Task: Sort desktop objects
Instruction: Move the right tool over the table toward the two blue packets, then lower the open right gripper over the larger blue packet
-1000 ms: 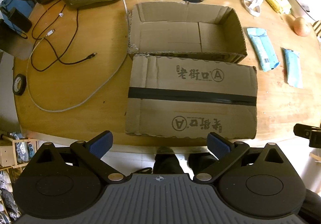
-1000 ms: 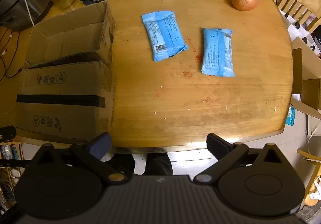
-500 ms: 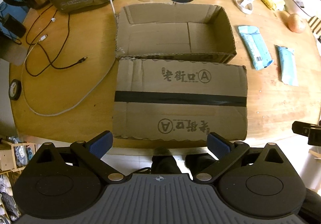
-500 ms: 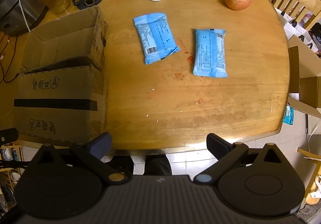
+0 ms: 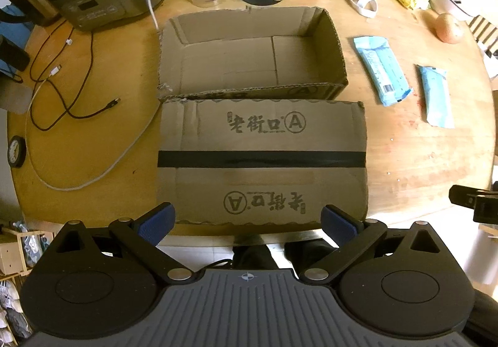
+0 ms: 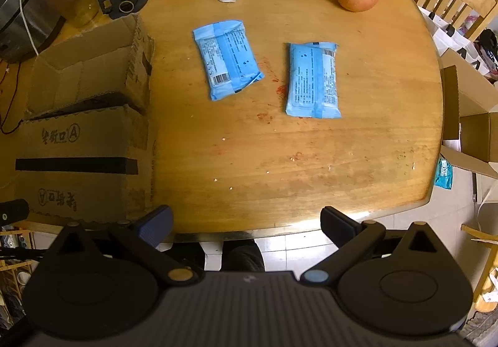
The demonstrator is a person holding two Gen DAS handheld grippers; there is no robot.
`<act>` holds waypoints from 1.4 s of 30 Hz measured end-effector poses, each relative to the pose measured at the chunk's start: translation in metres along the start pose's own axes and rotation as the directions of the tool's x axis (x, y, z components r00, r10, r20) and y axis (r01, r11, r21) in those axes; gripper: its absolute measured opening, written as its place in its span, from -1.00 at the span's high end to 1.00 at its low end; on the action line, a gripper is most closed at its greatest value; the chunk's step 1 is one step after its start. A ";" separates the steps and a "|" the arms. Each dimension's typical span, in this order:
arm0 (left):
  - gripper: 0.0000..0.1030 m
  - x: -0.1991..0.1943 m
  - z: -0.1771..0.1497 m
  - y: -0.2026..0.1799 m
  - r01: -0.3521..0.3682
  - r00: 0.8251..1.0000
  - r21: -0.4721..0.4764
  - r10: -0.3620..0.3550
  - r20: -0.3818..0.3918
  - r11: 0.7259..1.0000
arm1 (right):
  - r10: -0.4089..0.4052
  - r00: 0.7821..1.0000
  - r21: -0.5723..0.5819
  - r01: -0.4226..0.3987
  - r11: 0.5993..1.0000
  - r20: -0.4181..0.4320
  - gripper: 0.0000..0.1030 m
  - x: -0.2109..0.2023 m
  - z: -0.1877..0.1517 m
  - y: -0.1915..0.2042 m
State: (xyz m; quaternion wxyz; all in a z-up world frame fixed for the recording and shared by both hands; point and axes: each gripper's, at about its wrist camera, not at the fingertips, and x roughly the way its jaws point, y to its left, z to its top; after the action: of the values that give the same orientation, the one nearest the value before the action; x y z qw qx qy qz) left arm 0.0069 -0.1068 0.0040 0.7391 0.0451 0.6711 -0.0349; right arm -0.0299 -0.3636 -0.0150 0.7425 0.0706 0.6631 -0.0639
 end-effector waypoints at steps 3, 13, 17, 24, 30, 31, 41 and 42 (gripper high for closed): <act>-1.00 0.000 0.001 -0.003 0.001 1.000 0.005 -0.001 -0.001 1.000 | -0.004 1.000 0.005 0.004 1.000 -0.002 -1.00 0.000 0.000 -0.003; -1.00 0.001 0.003 -0.015 0.007 1.000 0.029 -0.006 -0.004 1.000 | -0.023 1.000 0.029 0.024 0.999 -0.013 -1.00 0.002 -0.001 -0.013; -1.00 0.001 0.004 -0.020 0.008 1.000 0.041 -0.008 -0.006 0.999 | -0.027 1.000 0.043 0.028 0.999 -0.015 -1.00 0.002 -0.003 -0.017; -1.00 0.001 0.005 -0.032 0.011 1.000 0.071 -0.011 -0.002 0.997 | -0.034 0.999 0.068 0.035 0.997 -0.018 -1.00 0.002 -0.006 -0.025; -1.00 0.000 0.007 -0.042 0.016 1.000 0.101 -0.016 -0.004 0.995 | -0.039 0.999 0.089 0.041 0.995 -0.021 -1.00 0.002 -0.009 -0.031; -1.00 0.001 0.007 -0.043 0.018 1.000 0.105 -0.017 -0.003 0.994 | -0.040 0.999 0.092 0.042 0.995 -0.022 -1.00 0.002 -0.009 -0.033; -1.00 0.002 0.011 -0.059 0.029 1.000 0.154 -0.028 -0.008 0.988 | -0.051 0.998 0.123 0.054 0.991 -0.033 -1.00 0.004 -0.017 -0.039; -1.00 0.002 0.011 -0.061 0.030 1.000 0.159 -0.029 -0.009 0.987 | -0.052 0.998 0.126 0.056 0.990 -0.035 -1.00 0.004 -0.018 -0.040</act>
State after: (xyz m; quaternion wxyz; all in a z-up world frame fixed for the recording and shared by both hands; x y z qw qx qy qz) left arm 0.0112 -0.1683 0.0018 0.7304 0.0942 0.6692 -0.0989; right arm -0.0546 -0.3994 -0.0217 0.7239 0.1008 0.6709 -0.1249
